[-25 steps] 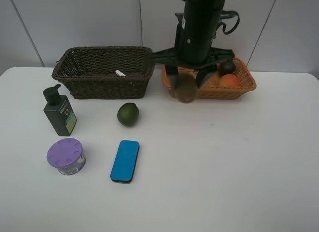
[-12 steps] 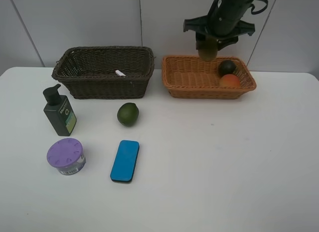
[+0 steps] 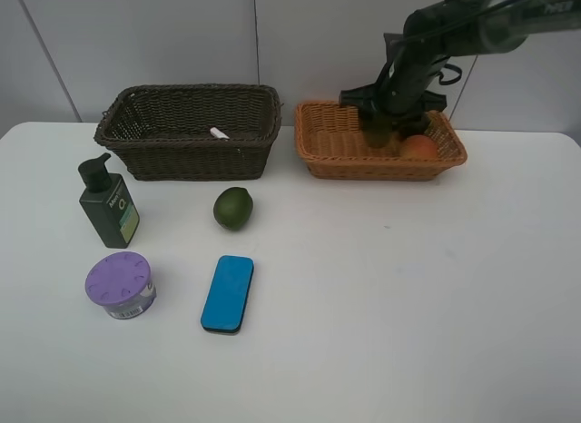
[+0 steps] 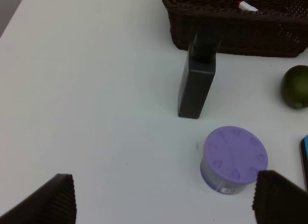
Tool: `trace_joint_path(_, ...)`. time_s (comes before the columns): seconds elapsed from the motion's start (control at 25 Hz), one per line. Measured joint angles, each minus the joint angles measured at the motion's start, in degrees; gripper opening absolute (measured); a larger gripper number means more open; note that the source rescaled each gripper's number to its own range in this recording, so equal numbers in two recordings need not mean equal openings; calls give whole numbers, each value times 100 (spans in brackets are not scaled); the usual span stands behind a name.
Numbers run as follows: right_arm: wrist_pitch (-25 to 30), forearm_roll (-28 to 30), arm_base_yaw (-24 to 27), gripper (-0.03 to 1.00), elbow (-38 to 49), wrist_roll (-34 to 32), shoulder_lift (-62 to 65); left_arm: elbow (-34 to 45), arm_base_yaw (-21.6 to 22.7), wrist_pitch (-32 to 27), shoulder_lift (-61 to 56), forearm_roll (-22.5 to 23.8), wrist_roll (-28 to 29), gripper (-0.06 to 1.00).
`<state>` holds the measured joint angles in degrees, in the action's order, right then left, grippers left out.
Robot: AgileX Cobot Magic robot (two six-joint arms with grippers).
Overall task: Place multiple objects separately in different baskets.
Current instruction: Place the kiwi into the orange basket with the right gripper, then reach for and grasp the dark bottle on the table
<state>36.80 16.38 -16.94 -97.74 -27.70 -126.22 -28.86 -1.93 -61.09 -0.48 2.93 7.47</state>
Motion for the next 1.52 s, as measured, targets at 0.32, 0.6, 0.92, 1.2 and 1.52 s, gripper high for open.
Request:
trace_joint_path(0.32,-39,-124,0,57,-5,44,1,0,0,0,0,0,0,97)
trace_joint_path(0.6,-20,-280,0,59,-5,754,1,0,0,0,0,0,0,97)
trace_joint_path(0.92,124,-297,0,99,-5,726,7,0,0,0,0,0,0,97)
trace_joint_path(1.2,160,-361,0,100,-5,727,7,0,0,0,0,0,0,97)
trace_joint_path(1.52,178,-547,0,100,-5,727,12,0,0,0,0,0,-5,97)
